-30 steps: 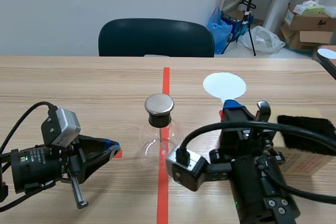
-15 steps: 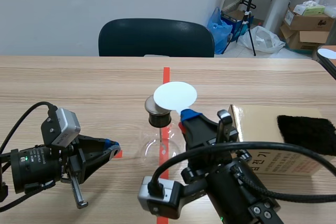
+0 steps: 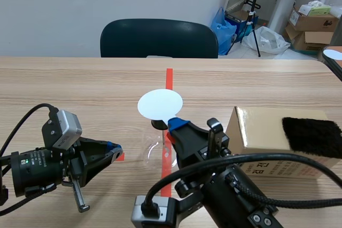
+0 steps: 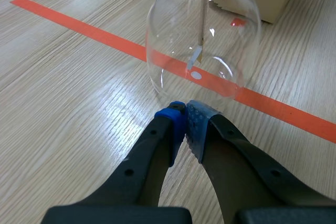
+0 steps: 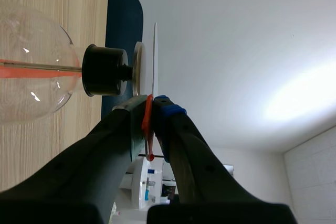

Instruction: Do the electroscope experiment

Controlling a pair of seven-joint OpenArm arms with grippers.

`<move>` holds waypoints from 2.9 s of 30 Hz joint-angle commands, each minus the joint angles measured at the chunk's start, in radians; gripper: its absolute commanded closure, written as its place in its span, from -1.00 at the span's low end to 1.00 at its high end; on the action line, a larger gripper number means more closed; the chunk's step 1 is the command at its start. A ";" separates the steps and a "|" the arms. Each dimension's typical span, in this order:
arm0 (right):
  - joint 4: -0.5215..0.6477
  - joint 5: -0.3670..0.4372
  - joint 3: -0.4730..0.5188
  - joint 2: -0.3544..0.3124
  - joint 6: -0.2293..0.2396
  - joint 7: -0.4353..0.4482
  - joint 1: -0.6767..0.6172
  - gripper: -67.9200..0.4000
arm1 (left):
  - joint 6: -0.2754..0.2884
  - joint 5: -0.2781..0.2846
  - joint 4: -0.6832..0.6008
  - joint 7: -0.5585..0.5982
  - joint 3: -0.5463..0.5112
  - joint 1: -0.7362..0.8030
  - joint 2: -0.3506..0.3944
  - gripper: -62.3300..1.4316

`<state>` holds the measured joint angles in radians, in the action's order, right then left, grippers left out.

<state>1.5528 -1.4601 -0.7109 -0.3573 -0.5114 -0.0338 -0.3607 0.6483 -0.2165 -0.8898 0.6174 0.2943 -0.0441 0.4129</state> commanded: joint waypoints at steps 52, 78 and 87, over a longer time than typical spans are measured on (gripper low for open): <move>0.010 -0.001 0.005 -0.003 -0.011 -0.484 0.014 0.96 | 0.001 0.009 -0.024 0.013 -0.001 0.002 -0.002 0.85; 0.010 -0.001 0.005 -0.003 -0.011 -0.574 0.014 0.96 | 0.001 0.002 -0.024 0.013 -0.001 0.002 -0.002 0.85; 0.010 -0.001 0.005 -0.003 -0.011 -0.574 0.014 0.96 | 0.001 0.002 -0.024 0.013 -0.001 0.002 -0.002 0.85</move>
<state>1.5528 -1.4601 -0.7109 -0.3573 -0.5117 -0.6071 -0.3607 0.6483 -0.2218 -0.8898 0.6174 0.2943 -0.0441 0.4129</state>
